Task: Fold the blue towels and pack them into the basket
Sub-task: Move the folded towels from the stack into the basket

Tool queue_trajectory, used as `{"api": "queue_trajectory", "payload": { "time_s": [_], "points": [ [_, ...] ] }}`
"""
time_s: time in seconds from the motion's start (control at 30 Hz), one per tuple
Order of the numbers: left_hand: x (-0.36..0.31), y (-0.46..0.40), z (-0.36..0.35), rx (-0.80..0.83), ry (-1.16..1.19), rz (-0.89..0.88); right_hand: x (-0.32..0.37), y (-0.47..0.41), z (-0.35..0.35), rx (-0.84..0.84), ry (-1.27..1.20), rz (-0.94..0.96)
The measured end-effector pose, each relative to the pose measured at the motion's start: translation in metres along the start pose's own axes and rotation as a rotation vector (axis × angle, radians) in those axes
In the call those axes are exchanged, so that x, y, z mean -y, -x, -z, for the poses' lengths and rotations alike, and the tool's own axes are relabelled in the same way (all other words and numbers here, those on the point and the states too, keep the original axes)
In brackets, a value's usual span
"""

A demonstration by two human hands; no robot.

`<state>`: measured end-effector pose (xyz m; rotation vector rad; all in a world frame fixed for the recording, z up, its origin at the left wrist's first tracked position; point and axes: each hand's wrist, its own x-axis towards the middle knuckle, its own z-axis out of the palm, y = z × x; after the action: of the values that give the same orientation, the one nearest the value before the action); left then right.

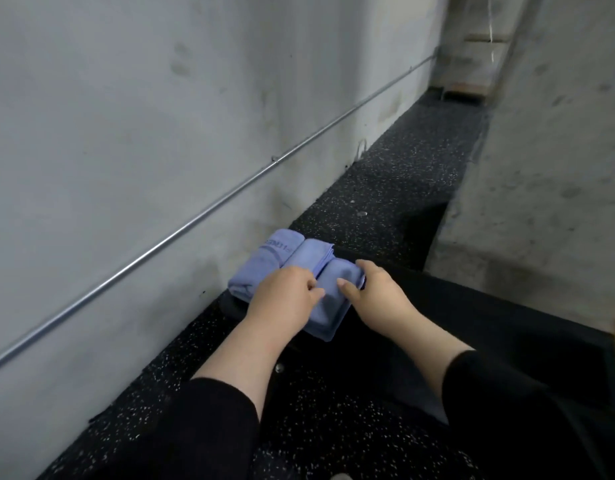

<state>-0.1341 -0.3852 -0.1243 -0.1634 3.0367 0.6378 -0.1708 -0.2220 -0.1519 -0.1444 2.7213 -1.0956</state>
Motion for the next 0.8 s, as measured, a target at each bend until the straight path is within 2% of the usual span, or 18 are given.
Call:
{"api": "queue_trajectory", "payload": {
  "time_s": [0.07,0.13,0.3,0.37,0.5,0.57,0.67,0.73,0.8],
  "points": [
    [-0.003,-0.002,-0.008,0.128,-0.09,-0.037,-0.003,-0.016,-0.003,0.007,-0.03,-0.072],
    [-0.006,-0.003,-0.015,0.191,-0.123,-0.065,-0.005,-0.026,-0.005,0.039,-0.039,-0.124],
    [-0.005,-0.006,-0.025,0.147,-0.132,-0.093,-0.007,-0.032,-0.008,0.042,-0.079,-0.163],
    [-0.001,-0.008,-0.028,0.129,-0.093,-0.096,-0.009,-0.029,-0.008,0.014,-0.195,-0.171],
    [-0.004,-0.011,-0.026,0.052,-0.041,-0.07,-0.012,-0.007,-0.003,-0.131,-0.63,-0.154],
    [-0.012,-0.007,-0.017,0.058,0.108,-0.032,-0.006,0.014,0.011,-0.235,-0.811,-0.09],
    [-0.04,0.005,-0.002,0.159,0.554,-0.06,0.003,0.051,0.053,-0.387,-0.976,0.017],
    [-0.067,0.019,0.006,0.244,0.84,-0.08,0.003,0.078,0.088,-0.442,-1.018,0.073],
    [-0.098,0.033,0.014,0.326,1.05,-0.13,-0.001,0.107,0.126,-0.453,-0.959,0.117]
  ]
}}
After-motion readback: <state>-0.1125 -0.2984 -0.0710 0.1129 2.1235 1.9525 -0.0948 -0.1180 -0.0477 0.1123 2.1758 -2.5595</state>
